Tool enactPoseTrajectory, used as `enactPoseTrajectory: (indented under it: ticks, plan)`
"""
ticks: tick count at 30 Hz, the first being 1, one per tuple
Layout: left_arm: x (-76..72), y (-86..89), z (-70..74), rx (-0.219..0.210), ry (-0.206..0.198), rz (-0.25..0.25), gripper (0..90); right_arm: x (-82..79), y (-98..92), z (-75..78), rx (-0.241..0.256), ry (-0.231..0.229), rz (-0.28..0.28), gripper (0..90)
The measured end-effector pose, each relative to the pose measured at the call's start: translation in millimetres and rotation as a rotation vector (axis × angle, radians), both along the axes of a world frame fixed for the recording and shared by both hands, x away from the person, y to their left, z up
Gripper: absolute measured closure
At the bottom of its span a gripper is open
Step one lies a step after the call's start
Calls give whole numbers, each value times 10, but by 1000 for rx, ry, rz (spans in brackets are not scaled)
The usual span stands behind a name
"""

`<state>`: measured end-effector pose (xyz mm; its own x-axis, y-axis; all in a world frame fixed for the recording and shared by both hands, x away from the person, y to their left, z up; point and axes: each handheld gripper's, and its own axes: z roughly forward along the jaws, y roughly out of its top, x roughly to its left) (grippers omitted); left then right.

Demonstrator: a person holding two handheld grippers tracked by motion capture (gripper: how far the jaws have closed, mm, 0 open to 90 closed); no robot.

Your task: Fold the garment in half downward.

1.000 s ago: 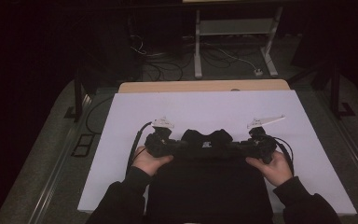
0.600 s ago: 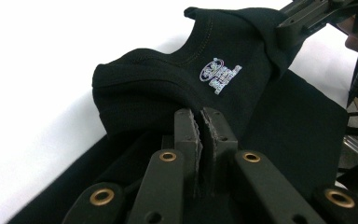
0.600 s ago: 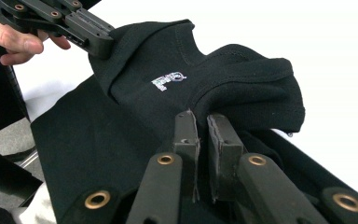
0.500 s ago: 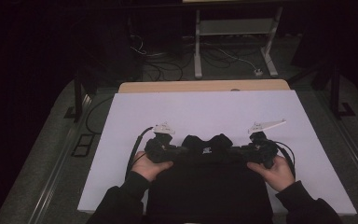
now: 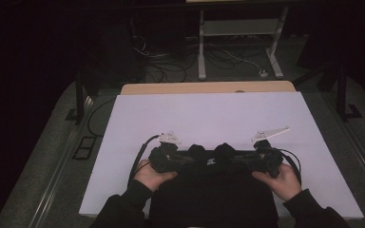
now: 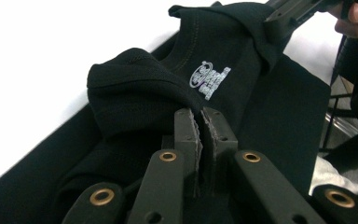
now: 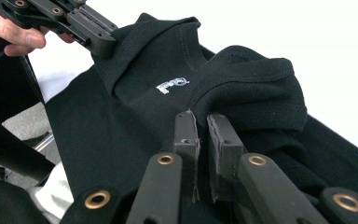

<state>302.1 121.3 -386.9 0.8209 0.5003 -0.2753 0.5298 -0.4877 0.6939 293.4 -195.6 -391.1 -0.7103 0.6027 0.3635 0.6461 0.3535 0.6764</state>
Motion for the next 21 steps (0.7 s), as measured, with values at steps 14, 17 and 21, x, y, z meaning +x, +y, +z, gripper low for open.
enactPoseTrajectory:
  ticks: [14,17,21]
  plan:
    - [-145,-39,-75,29,36,-56,837,-147,41,-76,-20,35,46,816]
    - [-172,-42,-98,32,46,-61,836,-171,44,-96,-23,45,58,816]
    - [-224,-65,-134,47,62,-77,836,-209,46,-126,-31,56,64,816]
